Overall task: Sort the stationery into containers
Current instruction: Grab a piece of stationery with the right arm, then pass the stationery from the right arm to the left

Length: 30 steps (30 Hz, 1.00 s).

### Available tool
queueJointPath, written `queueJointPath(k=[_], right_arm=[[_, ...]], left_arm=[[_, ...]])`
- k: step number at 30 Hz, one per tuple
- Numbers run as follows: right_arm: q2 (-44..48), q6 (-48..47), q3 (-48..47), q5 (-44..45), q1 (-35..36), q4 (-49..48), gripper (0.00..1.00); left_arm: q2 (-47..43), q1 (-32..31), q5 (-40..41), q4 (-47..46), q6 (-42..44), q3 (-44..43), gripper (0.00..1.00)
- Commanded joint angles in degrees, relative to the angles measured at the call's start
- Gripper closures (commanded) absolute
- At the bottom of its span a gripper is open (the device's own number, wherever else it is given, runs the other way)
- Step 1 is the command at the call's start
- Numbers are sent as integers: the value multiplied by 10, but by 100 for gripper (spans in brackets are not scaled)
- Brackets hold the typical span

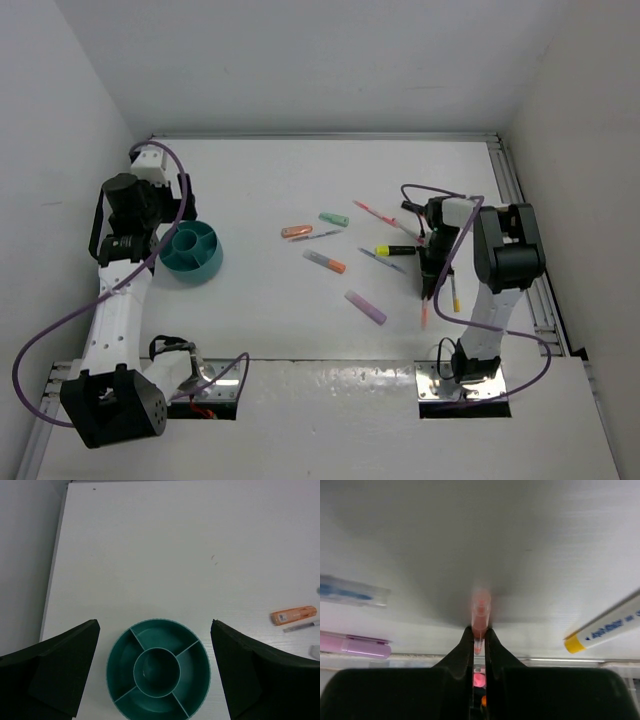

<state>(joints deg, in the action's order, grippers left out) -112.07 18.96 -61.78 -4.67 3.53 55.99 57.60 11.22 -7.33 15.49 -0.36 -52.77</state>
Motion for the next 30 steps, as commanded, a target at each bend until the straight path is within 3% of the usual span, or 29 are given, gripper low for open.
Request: queueJointPath(k=[1, 7, 13, 20, 23, 26, 30], right_arm=[[25, -12, -16, -22, 21, -27, 100], [148, -36, -88, -90, 68, 10, 100], [213, -88, -99, -69, 123, 11, 100], [219, -92, -130, -63, 90, -25, 100], [251, -87, -139, -122, 79, -62, 100], [287, -99, -127, -168, 107, -118, 100], [343, -151, -124, -194, 196, -162, 100]], left_arm=[[-24, -4, -61, -33, 27, -27, 0], [-48, -4, -210, -40, 27, -28, 0], [-71, -4, -346, -111, -45, 13, 1], [-36, -22, -334, -35, 28, -45, 1], [-20, -39, -334, -13, 34, -56, 3], [-10, -67, -381, -5, 18, -54, 8], [-17, -138, -436, -28, -45, -36, 15]])
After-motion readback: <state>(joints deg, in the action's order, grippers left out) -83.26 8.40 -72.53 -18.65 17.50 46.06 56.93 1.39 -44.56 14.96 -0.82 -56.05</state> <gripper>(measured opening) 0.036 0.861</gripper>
